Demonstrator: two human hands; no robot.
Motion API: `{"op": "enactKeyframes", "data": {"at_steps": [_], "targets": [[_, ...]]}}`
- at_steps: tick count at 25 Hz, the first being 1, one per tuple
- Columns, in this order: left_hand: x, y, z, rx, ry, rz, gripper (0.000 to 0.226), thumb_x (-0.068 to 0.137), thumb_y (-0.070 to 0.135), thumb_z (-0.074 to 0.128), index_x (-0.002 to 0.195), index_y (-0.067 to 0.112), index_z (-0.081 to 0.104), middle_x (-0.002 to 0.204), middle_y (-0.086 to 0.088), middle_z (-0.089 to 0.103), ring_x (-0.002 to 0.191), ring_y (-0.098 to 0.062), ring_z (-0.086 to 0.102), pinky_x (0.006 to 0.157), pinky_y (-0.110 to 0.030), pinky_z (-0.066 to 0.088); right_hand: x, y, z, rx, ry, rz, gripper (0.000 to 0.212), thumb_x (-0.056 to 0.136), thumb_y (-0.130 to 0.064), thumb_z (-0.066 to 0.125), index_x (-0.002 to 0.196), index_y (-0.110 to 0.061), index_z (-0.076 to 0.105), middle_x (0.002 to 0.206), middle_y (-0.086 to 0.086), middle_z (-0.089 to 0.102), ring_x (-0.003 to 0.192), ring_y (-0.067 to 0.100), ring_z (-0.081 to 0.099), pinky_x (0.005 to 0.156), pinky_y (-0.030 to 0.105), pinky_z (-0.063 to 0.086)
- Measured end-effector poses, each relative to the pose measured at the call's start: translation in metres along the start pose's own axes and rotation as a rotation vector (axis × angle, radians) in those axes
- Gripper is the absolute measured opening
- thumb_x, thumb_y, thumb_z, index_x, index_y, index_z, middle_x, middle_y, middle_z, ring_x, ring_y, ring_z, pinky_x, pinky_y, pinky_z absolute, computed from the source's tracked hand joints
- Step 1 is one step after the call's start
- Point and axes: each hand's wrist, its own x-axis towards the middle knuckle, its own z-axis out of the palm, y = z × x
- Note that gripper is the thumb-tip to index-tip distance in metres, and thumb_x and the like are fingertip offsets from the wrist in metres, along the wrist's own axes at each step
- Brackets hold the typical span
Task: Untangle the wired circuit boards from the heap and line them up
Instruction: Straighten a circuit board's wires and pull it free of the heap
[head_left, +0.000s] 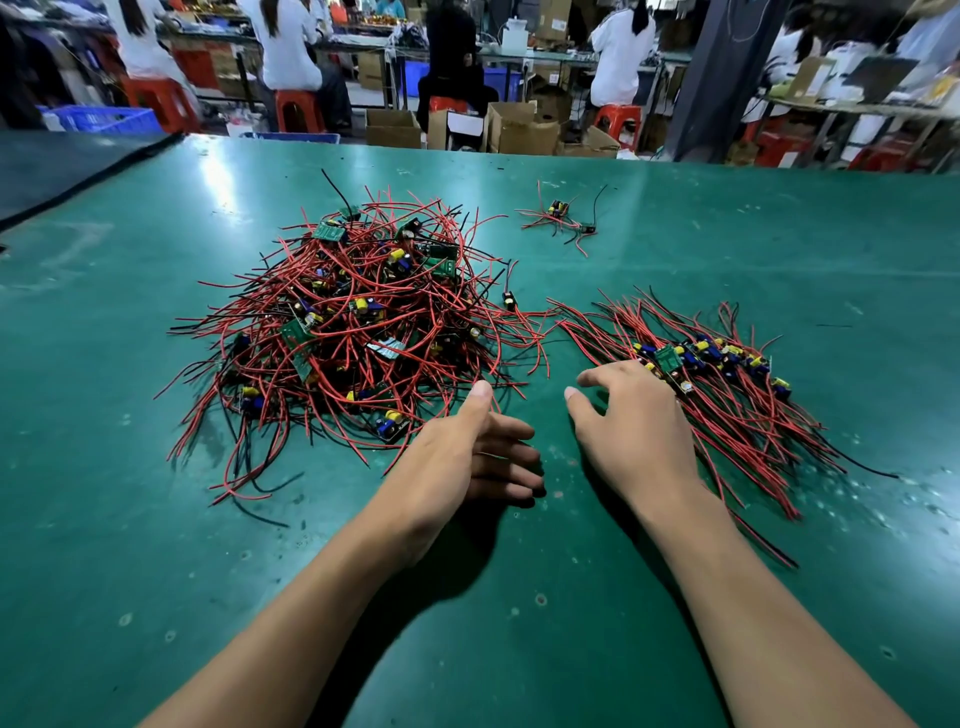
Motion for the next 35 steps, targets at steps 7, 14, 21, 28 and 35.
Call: {"op": "enactKeyframes", "data": {"at_steps": [7,14,21,28,35], "targets": [[-0.001,-0.001,-0.016,0.609,0.507,0.372,0.005,0.086,0.016,0.069,0.086,0.020,0.068,0.075,0.006,0.067,0.060,-0.013,0.060,0.062,-0.027,0.049,0.002,0.004,0.009,0.120,-0.084,-0.084,0.020,0.092,-0.030,0.065,0.097,-0.016,0.077,0.099,0.005,0.071,0.095,0.025,0.063,0.088,0.037,0.050],[-0.006,0.002,-0.026,1.249,0.597,0.288,0.026,0.087,0.023,0.056,0.112,0.020,0.059,0.112,0.000,0.054,0.083,-0.031,0.061,0.070,-0.039,0.052,-0.004,-0.004,0.016,0.367,-0.119,-0.044,0.011,0.089,-0.028,0.070,0.089,-0.020,0.077,0.090,-0.003,0.072,0.086,0.018,0.066,0.084,0.036,0.052],[-0.006,0.003,-0.029,1.152,0.424,0.450,0.021,0.092,0.018,0.058,0.110,0.018,0.069,0.105,0.000,0.072,0.098,-0.026,0.064,0.079,-0.040,0.053,-0.007,-0.009,0.016,0.408,-0.137,-0.038,0.008,0.088,-0.030,0.071,0.081,-0.029,0.073,0.084,-0.010,0.071,0.078,0.007,0.065,0.078,0.030,0.052],[-0.009,0.001,-0.018,1.140,0.359,0.605,0.020,0.088,0.015,0.062,0.107,0.017,0.071,0.104,0.001,0.071,0.094,-0.024,0.066,0.076,-0.039,0.053,-0.007,-0.007,0.016,0.400,-0.148,-0.026,0.010,0.088,-0.032,0.070,0.083,-0.025,0.075,0.082,-0.011,0.071,0.076,0.005,0.064,0.075,0.028,0.051],[-0.009,0.004,-0.025,1.424,0.557,0.279,0.037,0.087,0.019,0.052,0.124,0.017,0.057,0.119,-0.005,0.057,0.110,-0.030,0.050,0.088,-0.043,0.044,-0.007,-0.007,0.017,0.415,-0.148,-0.033,0.009,0.088,-0.030,0.071,0.083,-0.024,0.075,0.079,-0.012,0.070,0.068,-0.004,0.059,0.066,0.020,0.042]]}}
